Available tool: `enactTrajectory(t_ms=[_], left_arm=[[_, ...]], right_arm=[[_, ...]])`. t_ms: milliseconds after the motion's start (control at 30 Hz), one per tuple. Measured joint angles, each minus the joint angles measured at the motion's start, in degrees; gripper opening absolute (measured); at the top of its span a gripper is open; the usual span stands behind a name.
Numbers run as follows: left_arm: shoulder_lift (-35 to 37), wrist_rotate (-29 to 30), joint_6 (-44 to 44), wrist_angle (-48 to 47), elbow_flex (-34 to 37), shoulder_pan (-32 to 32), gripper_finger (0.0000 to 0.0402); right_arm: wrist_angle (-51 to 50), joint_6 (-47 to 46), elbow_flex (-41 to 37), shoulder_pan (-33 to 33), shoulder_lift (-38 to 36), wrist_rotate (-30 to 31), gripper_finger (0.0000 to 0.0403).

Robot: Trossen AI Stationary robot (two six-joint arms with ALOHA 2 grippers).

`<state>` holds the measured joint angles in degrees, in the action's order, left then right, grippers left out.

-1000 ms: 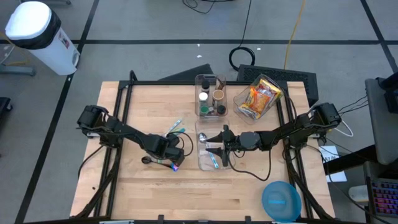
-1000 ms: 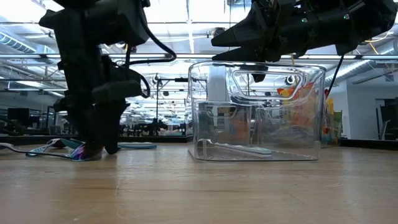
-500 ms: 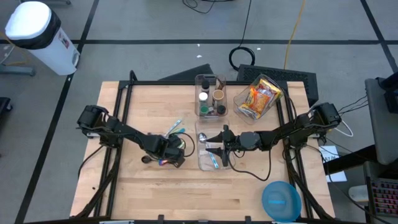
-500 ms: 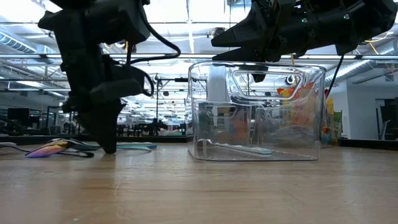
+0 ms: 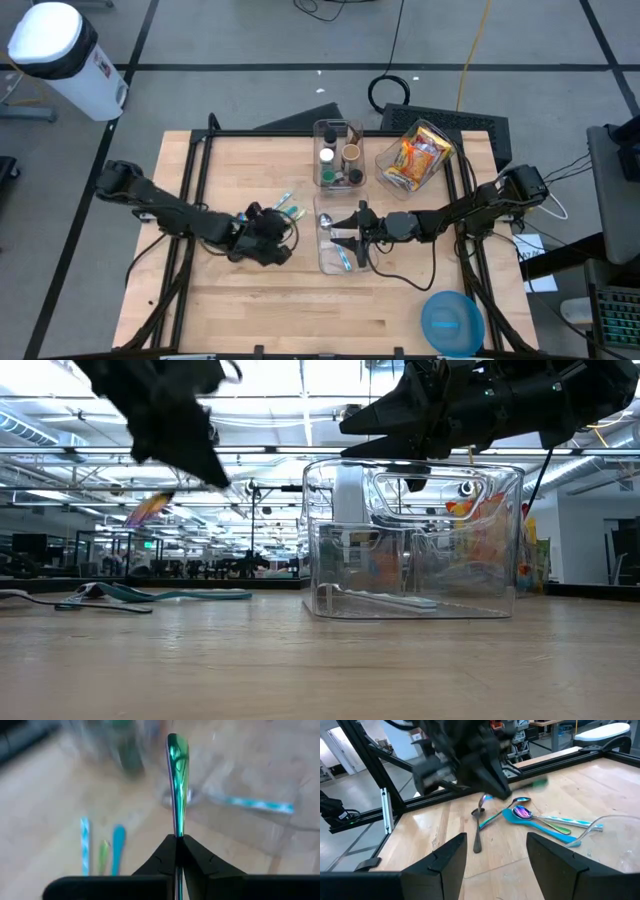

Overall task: Pick & Place Food Item
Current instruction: Put the bottom violet spoon into the bottom transparent bin

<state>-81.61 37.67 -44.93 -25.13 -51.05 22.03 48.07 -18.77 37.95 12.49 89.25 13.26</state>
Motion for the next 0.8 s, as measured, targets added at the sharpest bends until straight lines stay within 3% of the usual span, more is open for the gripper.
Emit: enactTrajectory(t_ms=[100,267,500,800], left_arm=[[2.94,6.15,5.2,3.03,0.0,1.74,0.0008],[3.47,15.08,23.94,17.48,-0.07,2.36,0.0014],[-3.16,14.96,42.0,35.07,-0.11,1.24,0.0004],[-7.84,11.74,47.42,42.52,-0.13,1.1,0.0006]], right_arm=[[2.45,1.08,0.0,-0.11,0.0,0.04,0.0196],[9.33,6.62,0.0,-1.2,0.0,0.17,0.0196],[14.67,15.14,0.02,-1.99,0.0,7.18,0.0196],[17.0,17.98,0.02,-1.88,0.0,4.36,0.0219]])
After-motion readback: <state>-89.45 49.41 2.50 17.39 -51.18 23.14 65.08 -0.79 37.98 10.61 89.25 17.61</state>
